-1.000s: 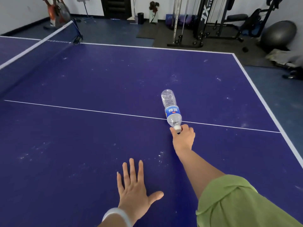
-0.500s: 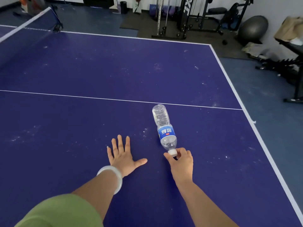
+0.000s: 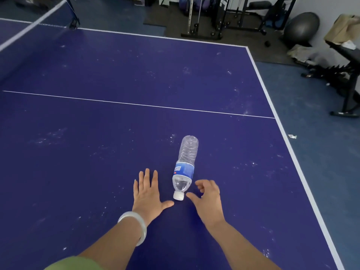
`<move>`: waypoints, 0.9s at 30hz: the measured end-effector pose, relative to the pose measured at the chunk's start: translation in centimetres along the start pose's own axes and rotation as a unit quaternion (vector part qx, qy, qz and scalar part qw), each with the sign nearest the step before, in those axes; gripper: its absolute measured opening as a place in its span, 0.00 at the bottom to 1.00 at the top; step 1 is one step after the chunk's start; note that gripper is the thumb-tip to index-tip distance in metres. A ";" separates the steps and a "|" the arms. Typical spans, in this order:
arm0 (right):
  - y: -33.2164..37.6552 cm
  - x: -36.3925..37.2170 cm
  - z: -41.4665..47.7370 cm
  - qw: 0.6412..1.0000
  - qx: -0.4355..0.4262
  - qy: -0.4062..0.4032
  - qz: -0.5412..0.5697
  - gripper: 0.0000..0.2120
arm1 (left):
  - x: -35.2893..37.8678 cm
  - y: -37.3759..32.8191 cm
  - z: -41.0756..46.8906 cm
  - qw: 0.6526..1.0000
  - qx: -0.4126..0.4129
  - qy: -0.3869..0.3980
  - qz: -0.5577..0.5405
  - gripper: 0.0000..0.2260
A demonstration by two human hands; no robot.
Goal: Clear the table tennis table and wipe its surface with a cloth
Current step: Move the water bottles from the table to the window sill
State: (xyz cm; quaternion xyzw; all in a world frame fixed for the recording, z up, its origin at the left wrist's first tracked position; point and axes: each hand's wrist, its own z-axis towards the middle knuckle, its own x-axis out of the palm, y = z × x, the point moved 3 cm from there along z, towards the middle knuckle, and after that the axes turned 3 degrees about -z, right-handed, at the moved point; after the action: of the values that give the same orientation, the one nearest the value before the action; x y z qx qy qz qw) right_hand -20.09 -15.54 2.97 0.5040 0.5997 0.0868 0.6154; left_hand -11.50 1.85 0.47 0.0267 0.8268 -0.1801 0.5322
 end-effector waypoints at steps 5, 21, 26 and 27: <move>1.7 -2.0 4.1 0.982 -0.103 0.040 -0.151 0.38 | -0.3 1.7 0.7 1.000 -0.018 -0.007 -0.001 0.55; 8.7 4.8 10.4 0.808 -0.407 0.147 -0.399 0.43 | -0.1 4.9 1.1 0.998 0.047 -0.039 -0.034 0.48; 8.8 5.4 10.4 0.833 -0.390 0.115 -0.376 0.39 | -0.2 5.4 1.2 0.995 0.049 -0.052 -0.066 0.44; 8.8 5.4 10.6 0.832 -0.388 0.109 -0.381 0.39 | -0.3 5.4 1.2 0.995 0.049 -0.054 -0.071 0.44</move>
State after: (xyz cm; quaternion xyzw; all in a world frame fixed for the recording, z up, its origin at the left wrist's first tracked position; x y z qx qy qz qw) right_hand -5.56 -12.96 3.42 -0.0569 0.7245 0.1252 0.6754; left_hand -9.06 6.58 -1.16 -0.0156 0.7869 -0.2587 0.5601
